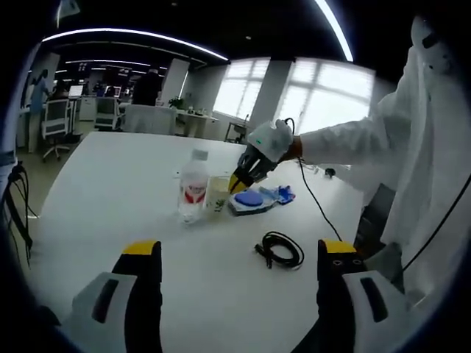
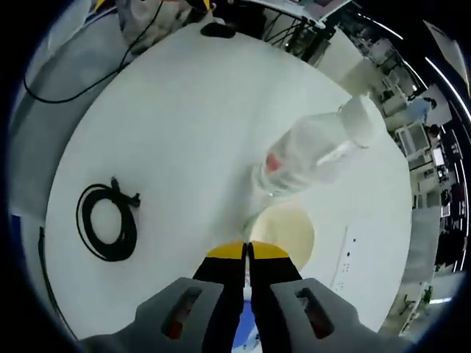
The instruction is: Arrange the tabletop items into an orderly group along one side of the table until the central work area is clear of visible clutter.
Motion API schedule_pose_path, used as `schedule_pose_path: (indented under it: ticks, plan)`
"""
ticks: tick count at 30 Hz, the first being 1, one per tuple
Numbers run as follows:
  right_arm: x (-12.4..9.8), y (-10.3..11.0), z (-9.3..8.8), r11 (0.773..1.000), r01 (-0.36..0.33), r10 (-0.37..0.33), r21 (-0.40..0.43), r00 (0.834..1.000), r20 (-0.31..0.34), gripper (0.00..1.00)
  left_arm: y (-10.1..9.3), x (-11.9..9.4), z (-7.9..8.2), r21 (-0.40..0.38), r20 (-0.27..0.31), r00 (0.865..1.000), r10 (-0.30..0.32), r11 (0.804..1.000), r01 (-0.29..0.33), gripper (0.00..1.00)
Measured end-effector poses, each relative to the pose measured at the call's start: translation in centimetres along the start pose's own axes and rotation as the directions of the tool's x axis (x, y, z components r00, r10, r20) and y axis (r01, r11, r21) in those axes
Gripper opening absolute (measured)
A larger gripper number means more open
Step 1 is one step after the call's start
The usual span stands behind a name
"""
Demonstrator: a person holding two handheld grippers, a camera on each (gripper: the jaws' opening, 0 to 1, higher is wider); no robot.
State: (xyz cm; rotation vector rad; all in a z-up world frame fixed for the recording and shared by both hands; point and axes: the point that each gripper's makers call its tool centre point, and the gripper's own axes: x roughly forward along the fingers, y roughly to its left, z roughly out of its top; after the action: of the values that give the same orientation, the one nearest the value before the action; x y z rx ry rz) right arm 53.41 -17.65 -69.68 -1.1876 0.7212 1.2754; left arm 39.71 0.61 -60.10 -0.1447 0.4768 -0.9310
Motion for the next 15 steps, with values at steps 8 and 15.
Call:
schedule_pose_path:
  ticks: [8,15]
  plan:
    - [0.32,0.16,0.04,1.000,-0.018,0.018,0.008,1.000,0.015,0.00,0.18,0.17,-0.02,-0.003,0.001,1.000,0.003,1.000,-0.003,0.88]
    - [0.42,0.46,0.00,0.999,-0.026,0.025,0.043,0.999,0.023,0.03,-0.04,0.42,0.05,-0.003,0.000,1.000,-0.005,1.000,0.005,0.89]
